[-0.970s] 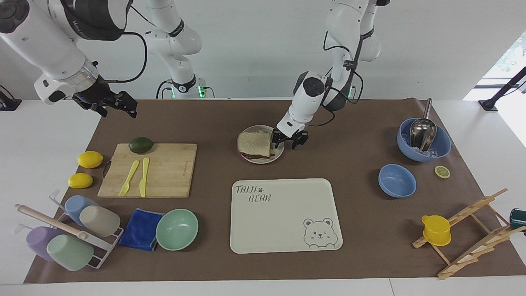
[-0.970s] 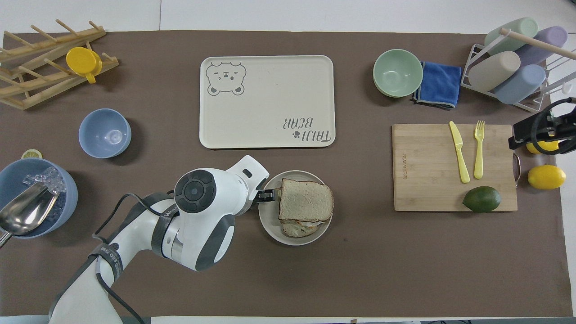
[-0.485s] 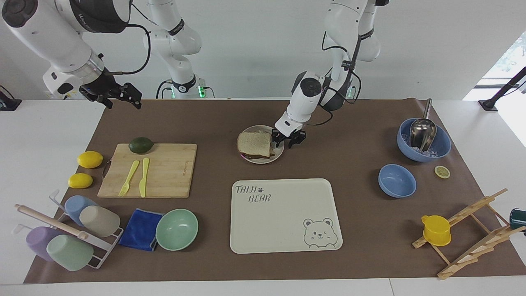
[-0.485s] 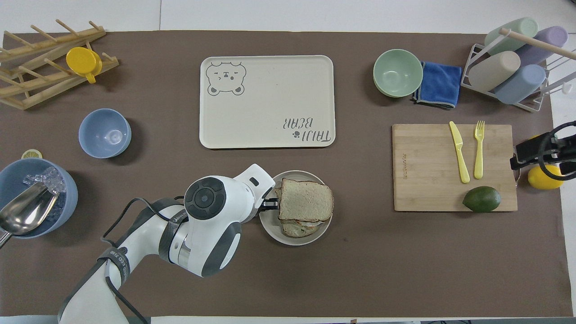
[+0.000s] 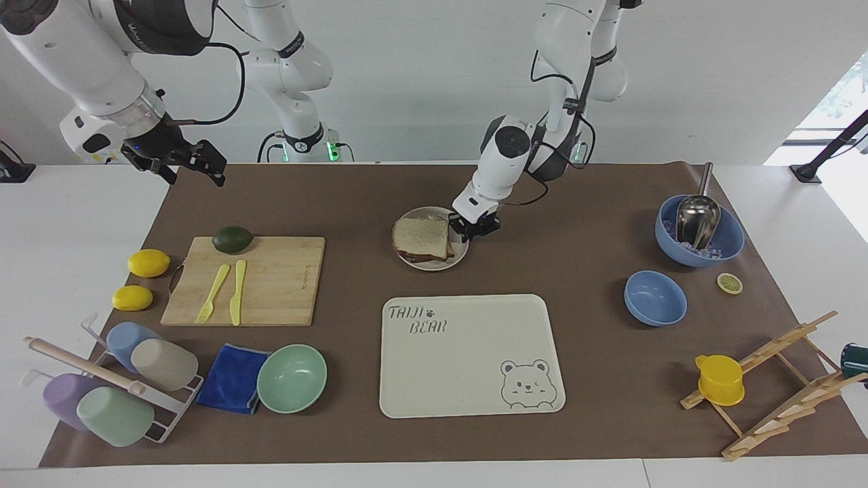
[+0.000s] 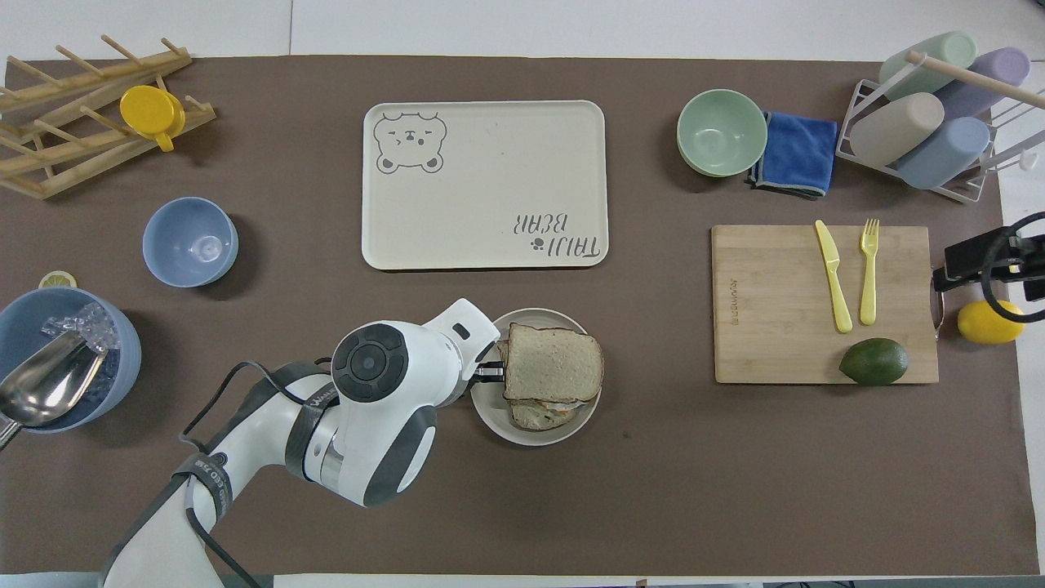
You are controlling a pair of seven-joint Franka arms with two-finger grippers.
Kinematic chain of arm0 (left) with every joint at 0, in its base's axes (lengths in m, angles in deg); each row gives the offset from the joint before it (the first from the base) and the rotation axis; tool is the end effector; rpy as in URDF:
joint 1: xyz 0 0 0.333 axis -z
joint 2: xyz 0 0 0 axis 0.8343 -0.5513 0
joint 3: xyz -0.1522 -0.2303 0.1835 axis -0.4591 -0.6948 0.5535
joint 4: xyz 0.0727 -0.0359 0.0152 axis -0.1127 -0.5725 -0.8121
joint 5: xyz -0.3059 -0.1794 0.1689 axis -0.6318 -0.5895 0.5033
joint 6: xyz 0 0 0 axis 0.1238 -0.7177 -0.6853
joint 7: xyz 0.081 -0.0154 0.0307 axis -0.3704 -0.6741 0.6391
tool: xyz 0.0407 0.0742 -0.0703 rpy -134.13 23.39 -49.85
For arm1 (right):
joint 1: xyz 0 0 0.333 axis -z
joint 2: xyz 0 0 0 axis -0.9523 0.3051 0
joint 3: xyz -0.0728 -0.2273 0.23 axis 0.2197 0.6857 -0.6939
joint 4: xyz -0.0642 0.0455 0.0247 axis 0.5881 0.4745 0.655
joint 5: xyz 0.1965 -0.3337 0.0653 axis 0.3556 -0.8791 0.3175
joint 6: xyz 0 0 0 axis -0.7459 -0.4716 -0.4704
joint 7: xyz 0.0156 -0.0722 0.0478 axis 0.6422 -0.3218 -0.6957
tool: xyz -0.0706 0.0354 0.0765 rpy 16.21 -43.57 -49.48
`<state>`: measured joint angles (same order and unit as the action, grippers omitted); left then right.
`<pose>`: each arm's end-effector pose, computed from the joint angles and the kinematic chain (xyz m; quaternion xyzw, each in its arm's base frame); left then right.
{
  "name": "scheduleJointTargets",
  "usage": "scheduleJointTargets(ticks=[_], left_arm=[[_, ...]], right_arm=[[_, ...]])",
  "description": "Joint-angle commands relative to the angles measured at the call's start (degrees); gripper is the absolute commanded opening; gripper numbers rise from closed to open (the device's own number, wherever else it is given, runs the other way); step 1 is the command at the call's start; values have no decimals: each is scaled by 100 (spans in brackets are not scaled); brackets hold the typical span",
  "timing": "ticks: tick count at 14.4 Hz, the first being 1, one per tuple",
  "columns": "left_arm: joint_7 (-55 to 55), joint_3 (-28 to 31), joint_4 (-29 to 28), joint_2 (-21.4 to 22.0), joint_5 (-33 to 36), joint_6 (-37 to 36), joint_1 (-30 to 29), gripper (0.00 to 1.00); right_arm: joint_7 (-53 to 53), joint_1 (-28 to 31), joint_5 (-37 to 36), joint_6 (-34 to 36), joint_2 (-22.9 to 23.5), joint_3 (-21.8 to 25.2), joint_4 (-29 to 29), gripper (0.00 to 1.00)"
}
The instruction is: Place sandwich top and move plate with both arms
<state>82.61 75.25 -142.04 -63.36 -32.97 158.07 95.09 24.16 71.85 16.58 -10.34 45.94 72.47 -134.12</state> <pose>0.4092 -0.3502 0.3226 0.9948 -0.0375 -0.0240 0.0920 0.5359 -0.0569 0.6108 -0.9950 0.0601 0.0744 0.0272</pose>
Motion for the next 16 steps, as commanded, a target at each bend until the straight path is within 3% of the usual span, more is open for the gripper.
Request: scheduleJointTargets(ticks=[1,4,10,16], left_arm=[[-254,81,-71,12,-67,-122,-39,0],[-255,89,86,29,-67,-323,-109,0],[-536,98,1534,47,-67,-1834,-960,0],[-519,107,3133,-821,-304,-2204,-1585,0]], right_arm=[[21,38,-87,-144,-58,-76,-10,100],[30,21,-52,-135,-41,-76,77,100],[101,12,-87,-109,-50,-76,69,100],[109,21,-26,-83,-85,-67,-1,100]])
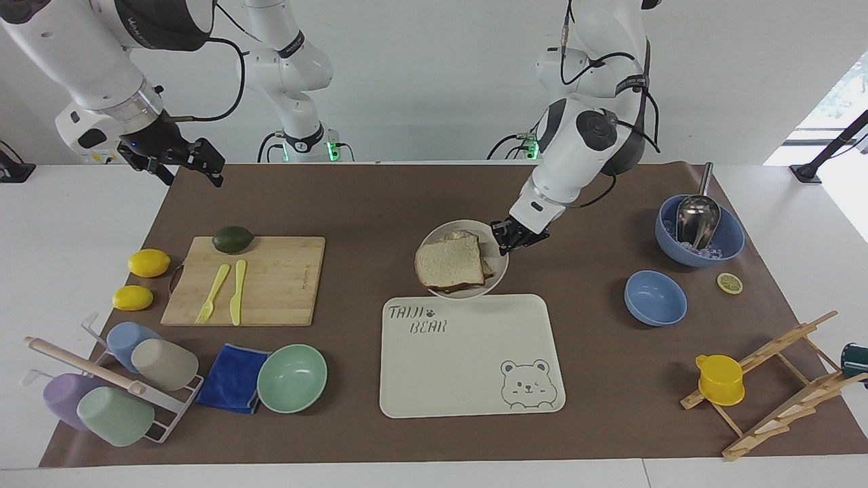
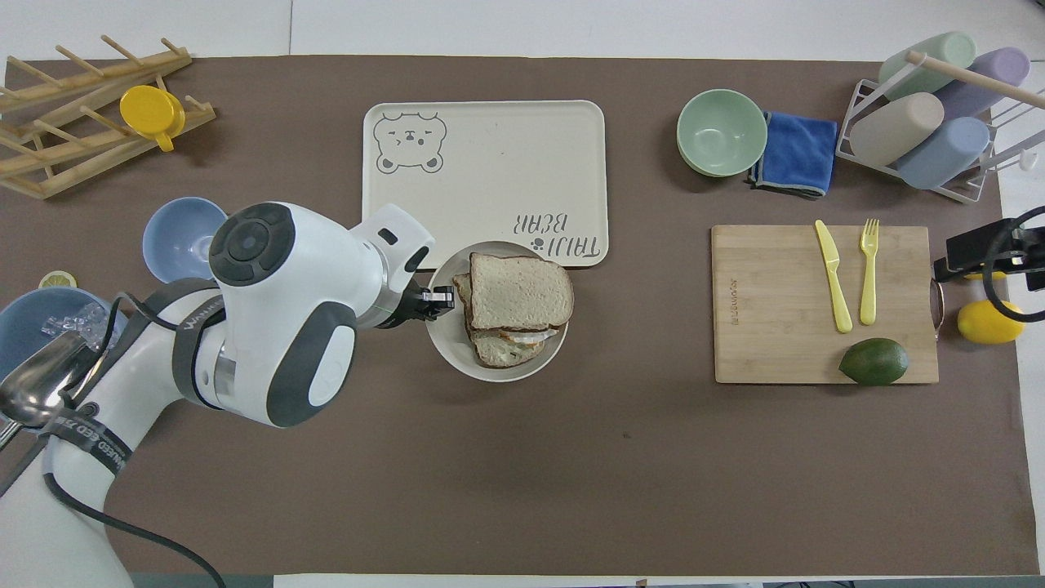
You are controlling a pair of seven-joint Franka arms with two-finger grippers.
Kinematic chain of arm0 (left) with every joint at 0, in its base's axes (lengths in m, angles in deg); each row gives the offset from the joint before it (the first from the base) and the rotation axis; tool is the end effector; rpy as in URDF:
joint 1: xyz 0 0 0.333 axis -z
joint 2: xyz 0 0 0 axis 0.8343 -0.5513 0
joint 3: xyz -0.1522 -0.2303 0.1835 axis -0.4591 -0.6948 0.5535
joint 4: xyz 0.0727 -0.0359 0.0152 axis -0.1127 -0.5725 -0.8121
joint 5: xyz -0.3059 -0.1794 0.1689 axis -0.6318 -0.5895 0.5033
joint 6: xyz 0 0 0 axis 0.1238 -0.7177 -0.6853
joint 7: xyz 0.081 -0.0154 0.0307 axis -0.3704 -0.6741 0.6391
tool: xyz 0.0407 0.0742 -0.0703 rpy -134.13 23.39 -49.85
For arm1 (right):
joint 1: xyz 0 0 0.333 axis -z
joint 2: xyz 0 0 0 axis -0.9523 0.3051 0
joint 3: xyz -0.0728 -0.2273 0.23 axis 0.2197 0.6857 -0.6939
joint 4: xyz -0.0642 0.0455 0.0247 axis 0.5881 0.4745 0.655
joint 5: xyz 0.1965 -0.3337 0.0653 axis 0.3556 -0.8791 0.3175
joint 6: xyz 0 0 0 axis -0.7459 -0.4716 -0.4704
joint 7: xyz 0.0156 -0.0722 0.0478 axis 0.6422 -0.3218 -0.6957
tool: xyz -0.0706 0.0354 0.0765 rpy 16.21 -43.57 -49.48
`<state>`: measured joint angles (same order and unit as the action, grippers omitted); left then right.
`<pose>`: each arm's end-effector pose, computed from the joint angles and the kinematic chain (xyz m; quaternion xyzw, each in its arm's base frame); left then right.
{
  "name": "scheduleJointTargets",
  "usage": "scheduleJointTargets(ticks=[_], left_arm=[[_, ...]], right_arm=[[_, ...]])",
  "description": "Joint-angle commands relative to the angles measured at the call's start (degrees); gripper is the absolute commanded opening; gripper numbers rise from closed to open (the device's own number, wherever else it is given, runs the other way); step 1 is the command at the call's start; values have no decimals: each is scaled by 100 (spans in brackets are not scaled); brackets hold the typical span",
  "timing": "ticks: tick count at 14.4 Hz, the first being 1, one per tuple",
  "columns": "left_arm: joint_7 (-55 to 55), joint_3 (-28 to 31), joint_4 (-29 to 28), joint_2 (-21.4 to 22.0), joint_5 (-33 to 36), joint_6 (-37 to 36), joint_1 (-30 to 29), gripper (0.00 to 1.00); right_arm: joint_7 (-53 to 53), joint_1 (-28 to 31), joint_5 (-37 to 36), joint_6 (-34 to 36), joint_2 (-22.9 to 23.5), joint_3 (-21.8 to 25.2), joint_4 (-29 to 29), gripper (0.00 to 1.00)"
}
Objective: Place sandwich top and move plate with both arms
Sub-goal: 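Slide the sandwich plate with the left gripper onto the bear tray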
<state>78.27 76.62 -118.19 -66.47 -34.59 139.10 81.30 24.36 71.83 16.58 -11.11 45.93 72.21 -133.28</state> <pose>0.5531 -0.2772 0.4489 0.9901 0.0273 -0.0095 0.1376 0.5385 -0.0546 0.6186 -0.9963 0.0560 0.0604 0.0264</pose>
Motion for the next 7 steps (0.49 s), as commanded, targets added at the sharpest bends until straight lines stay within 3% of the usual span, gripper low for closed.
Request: scheduleJointTargets(ticks=[1,7], left_arm=[[-85,-39,1118,-799,-150,-438,-303,0],[-120,-57,2781,-2470,-317,-475,-655,0]], right_arm=[[89,14,-26,-6,-83,-41,-85,100],[89,14,-26,-6,-92,-41,-85,100]])
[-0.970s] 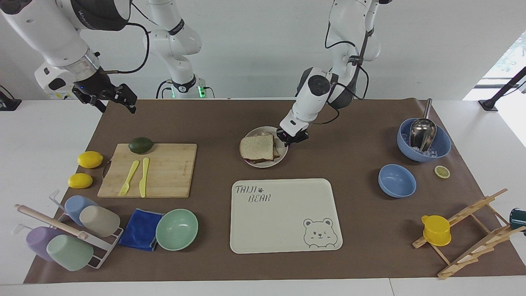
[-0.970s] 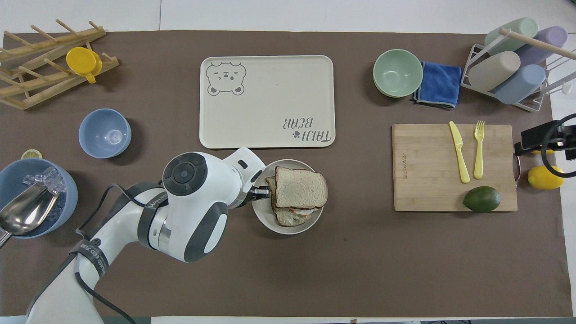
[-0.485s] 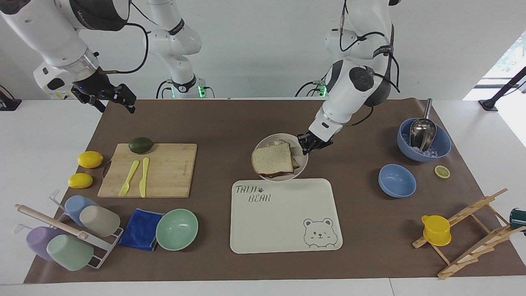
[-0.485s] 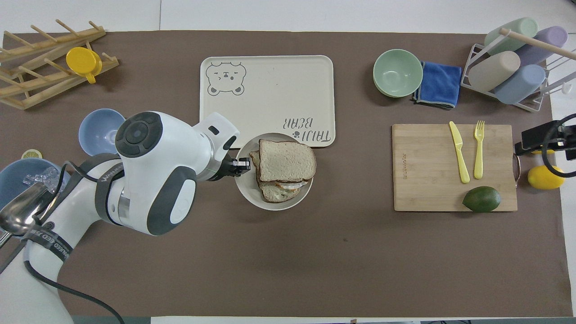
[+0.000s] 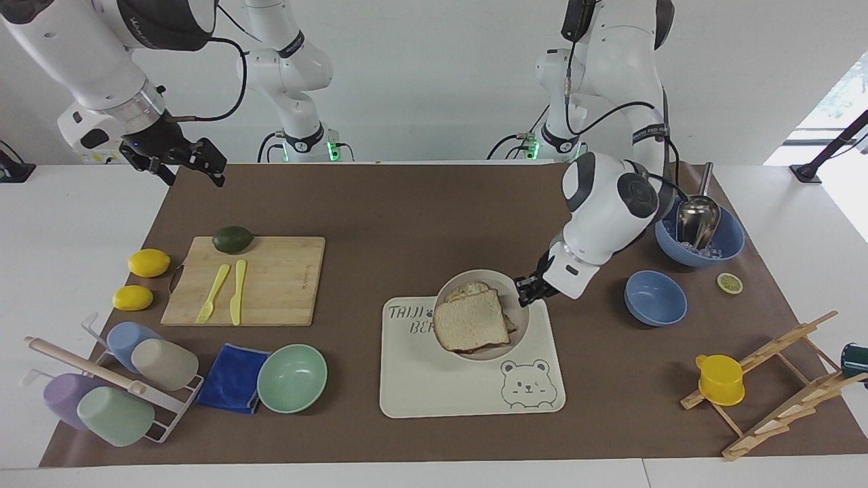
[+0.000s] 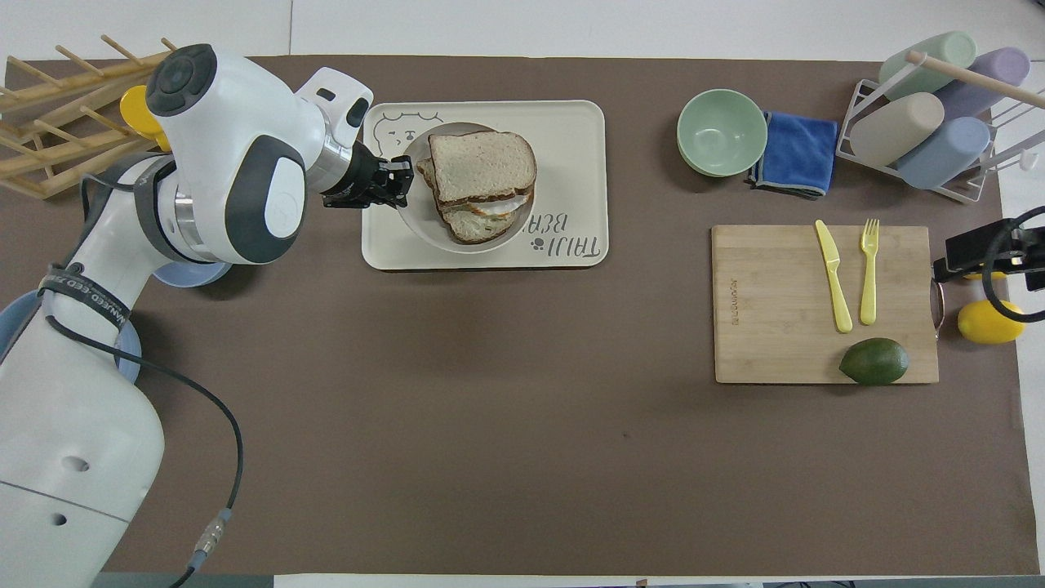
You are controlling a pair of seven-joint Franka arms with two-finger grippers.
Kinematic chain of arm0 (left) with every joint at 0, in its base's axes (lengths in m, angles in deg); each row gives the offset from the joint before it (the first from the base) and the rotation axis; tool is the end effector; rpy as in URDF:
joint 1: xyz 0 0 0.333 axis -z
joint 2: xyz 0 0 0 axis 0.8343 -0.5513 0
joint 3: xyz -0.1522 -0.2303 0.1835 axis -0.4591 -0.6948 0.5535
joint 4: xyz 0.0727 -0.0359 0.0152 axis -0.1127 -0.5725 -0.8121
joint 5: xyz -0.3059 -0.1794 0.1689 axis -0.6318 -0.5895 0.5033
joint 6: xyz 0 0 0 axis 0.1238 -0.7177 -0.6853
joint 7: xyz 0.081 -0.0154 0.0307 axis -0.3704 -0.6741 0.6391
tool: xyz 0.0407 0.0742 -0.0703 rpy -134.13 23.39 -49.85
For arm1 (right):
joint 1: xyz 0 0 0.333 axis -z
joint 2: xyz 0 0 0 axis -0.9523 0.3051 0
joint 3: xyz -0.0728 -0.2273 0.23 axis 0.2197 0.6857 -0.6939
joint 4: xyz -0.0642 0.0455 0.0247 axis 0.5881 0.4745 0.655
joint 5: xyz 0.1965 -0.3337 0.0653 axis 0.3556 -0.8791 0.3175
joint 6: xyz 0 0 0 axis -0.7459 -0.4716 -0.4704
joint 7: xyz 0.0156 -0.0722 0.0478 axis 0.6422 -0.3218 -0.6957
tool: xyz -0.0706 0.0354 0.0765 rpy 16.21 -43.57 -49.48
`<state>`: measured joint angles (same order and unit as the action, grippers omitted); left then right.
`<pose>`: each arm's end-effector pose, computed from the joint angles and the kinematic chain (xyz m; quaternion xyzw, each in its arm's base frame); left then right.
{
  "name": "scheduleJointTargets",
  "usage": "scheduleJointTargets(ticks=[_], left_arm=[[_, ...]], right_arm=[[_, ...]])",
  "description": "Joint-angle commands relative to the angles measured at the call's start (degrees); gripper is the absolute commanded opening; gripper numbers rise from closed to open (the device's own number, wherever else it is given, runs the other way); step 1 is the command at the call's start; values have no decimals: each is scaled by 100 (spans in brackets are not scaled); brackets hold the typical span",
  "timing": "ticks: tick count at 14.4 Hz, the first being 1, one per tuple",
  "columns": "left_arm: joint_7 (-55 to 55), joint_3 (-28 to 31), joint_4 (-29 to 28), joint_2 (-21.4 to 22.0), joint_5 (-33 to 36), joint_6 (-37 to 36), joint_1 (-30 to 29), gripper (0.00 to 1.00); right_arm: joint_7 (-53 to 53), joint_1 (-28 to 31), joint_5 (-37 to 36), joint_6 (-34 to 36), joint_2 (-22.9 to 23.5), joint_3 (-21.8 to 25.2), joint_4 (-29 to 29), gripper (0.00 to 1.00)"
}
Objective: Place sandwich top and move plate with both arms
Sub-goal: 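Slide the sandwich plate with the left gripper onto the bear tray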
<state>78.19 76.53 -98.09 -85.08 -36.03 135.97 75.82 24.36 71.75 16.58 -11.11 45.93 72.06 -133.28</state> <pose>0.6623 -0.2576 0.3962 0.9860 0.0740 -0.0217 0.1479 0.5387 -0.0524 0.6186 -0.9964 0.0540 0.0604 0.0263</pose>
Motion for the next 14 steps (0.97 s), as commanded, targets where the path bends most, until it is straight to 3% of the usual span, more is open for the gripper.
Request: scheduleJointTargets(ticks=[1,10,11,12,13,14], left_arm=[[-260,-39,825,-698,-182,-118,-152,0],[-789,-30,-158,-532,-147,1191,32,0],[-850,-30,-159,-532,-138,1183,24,4],[-877,-21,-159,-532,-129,1192,24,46],[-886,-21,-141,-532,-129,1183,24,99],[-886,-12,-115,-532,-120,1131,-11,100]], right_arm=[[89,22,-26,-6,-92,-27,-85,100],[89,31,-26,-6,-92,-27,-85,100],[89,31,-26,-6,-92,-27,-85,100],[89,22,-26,-6,-84,-27,-85,100],[89,31,-26,-6,-92,-27,-85,100],[89,31,-26,-6,-92,-27,-85,100]])
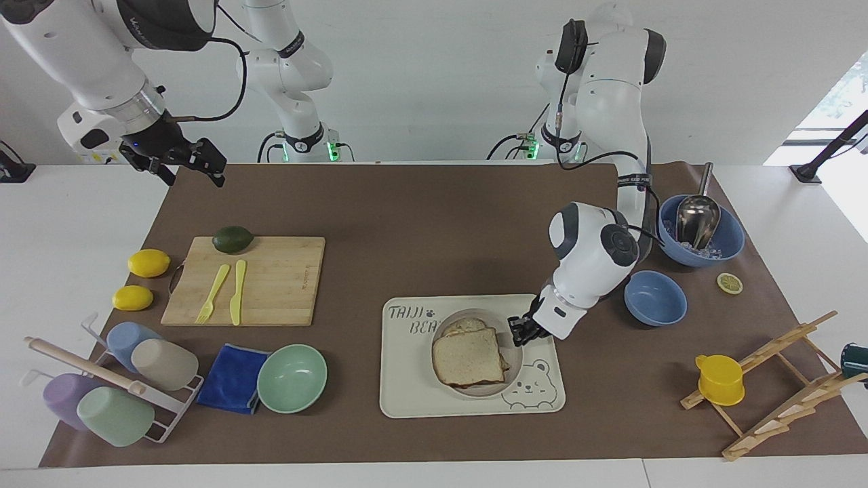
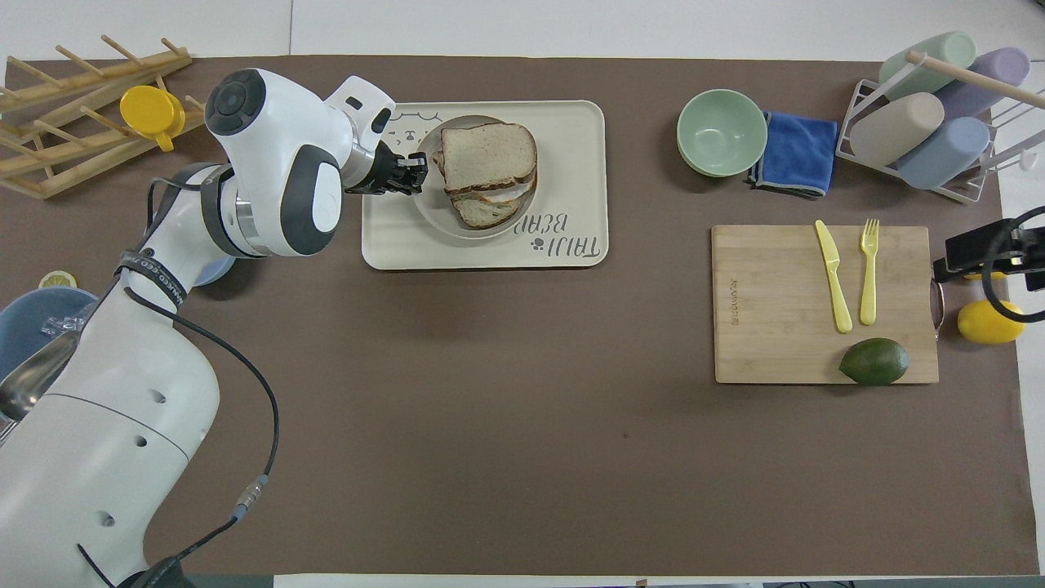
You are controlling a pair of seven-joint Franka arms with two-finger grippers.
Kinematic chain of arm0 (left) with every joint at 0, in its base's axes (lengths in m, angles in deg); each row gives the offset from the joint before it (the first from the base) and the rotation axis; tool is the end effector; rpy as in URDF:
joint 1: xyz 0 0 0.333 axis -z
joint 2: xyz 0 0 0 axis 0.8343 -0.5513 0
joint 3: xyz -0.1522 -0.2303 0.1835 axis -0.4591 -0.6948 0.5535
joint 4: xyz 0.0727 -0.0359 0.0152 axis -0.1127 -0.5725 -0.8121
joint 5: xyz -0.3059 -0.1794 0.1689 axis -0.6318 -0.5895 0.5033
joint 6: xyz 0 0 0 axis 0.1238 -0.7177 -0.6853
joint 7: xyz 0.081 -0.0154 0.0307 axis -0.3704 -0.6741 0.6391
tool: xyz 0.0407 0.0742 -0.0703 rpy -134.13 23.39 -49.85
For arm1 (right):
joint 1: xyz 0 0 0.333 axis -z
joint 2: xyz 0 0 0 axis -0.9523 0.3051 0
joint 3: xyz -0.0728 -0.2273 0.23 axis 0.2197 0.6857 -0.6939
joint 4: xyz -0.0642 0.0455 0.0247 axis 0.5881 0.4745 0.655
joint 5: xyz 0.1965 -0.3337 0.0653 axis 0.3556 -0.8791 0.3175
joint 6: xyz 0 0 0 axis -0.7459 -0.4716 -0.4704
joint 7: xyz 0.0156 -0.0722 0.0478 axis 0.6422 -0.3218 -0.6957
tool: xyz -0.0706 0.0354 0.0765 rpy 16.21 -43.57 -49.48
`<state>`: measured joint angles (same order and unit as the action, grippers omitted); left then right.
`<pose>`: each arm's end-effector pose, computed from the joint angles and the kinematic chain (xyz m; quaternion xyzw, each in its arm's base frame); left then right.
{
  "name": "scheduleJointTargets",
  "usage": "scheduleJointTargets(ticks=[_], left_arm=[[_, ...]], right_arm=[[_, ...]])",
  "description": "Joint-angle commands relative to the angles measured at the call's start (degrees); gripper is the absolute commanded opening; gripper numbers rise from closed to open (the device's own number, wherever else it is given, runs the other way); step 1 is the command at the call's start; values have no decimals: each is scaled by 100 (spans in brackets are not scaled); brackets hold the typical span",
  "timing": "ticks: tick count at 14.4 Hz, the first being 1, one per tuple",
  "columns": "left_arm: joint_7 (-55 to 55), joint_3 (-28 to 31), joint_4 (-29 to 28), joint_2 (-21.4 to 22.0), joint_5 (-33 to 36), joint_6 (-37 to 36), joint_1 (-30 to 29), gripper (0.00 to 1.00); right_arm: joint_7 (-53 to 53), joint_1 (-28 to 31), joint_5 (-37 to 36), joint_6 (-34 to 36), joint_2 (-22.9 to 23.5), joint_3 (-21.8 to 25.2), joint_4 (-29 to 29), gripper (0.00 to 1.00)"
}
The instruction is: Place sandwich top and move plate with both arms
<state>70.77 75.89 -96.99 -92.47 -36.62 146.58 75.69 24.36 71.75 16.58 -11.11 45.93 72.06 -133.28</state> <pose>0.6875 -0.2637 0.3292 0.9871 0.0309 0.0239 0.1554 0.5387 -0.0524 0.6186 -0.9964 0.0540 0.0604 0.0263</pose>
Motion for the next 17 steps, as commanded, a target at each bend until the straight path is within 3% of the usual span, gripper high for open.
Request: scheduleJointTargets(ticks=[1,5,8,12,17], left_arm=[[-153,69,-156,207,-27,-18,-34,100],[-135,235,-76,819,325,-368,-411,100],[-161,429,-85,1479,1324,-1220,-447,100],[-144,447,-85,2323,1800,-2345,-570,100],[-153,447,-172,3290,1846,-3857,-658,100]], right_arm=[[89,31,-26,-6,-92,-27,-85,100],[89,22,-26,-6,-92,-27,-85,100],[89,31,-26,2,-92,-27,-85,100],[89,22,-26,-6,-92,-27,-85,100],[89,22,-26,-6,-92,-27,-85,100]])
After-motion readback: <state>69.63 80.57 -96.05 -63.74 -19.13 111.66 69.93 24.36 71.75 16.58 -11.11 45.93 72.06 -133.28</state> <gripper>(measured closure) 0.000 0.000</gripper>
